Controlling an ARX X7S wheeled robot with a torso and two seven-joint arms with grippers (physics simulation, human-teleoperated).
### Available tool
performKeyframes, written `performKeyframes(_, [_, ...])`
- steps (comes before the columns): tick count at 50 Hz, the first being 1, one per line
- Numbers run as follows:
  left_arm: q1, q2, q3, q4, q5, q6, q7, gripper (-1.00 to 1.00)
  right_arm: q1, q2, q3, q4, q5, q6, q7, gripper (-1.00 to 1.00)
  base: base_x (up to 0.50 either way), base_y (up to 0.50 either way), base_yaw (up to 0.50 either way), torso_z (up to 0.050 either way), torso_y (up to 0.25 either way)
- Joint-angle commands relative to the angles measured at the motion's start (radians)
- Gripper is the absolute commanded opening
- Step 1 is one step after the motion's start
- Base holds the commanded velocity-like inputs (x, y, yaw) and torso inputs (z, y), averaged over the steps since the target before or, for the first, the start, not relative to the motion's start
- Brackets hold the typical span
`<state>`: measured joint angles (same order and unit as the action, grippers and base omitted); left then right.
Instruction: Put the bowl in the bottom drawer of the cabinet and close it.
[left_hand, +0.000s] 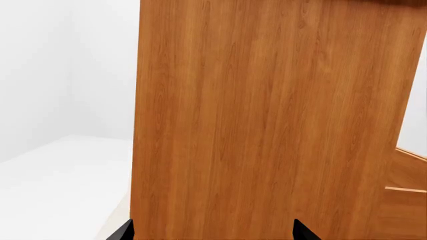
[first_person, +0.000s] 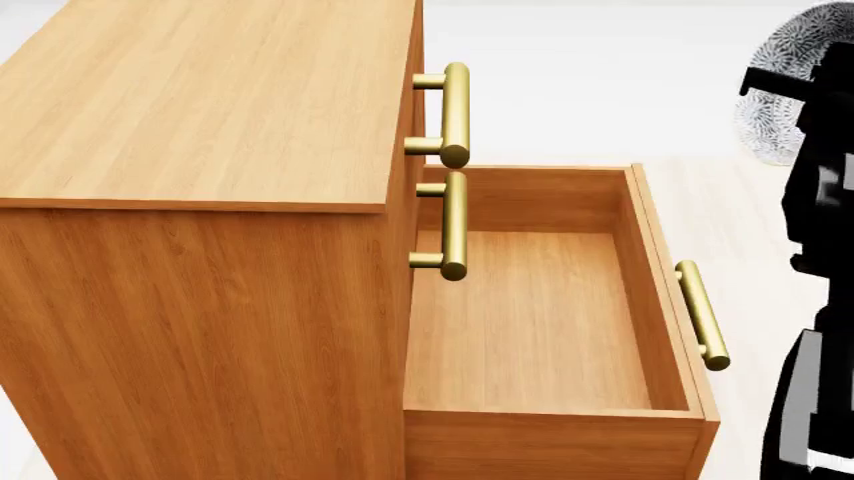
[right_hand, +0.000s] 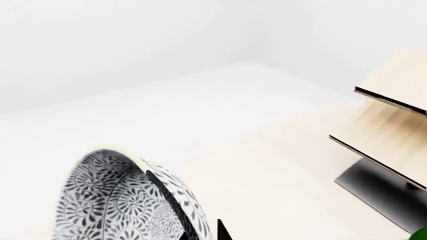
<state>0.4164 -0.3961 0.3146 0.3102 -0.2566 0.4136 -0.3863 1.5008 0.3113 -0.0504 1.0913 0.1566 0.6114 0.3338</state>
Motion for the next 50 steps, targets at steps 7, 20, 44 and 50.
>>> performKeyframes(7, [0.003, -0.007, 0.004, 0.019, 0.004, -0.012, -0.011, 1.0, 0.108, -0.073, -0.028, 0.216, -0.039, -0.057, -0.106, -1.0, 0.0, 0.0, 0.0, 0.0, 0.0])
performKeyframes(20, [-0.002, -0.005, 0.007, -0.004, 0.003, 0.007, -0.007, 1.0, 0.094, -0.112, 0.05, 0.217, -0.089, 0.016, -0.158, -1.0, 0.0, 0.0, 0.0, 0.0, 0.0])
performKeyframes(44, [-0.001, -0.009, 0.013, -0.006, 0.0, 0.015, -0.01, 1.0, 0.072, -0.147, 0.118, 0.217, -0.144, 0.098, -0.264, -1.0, 0.0, 0.0, 0.0, 0.0, 0.0])
performKeyframes(50, [-0.002, -0.01, 0.014, -0.008, -0.001, 0.017, -0.01, 1.0, 0.069, -0.155, 0.115, 0.217, -0.149, 0.111, -0.296, -1.0, 0.0, 0.0, 0.0, 0.0, 0.002])
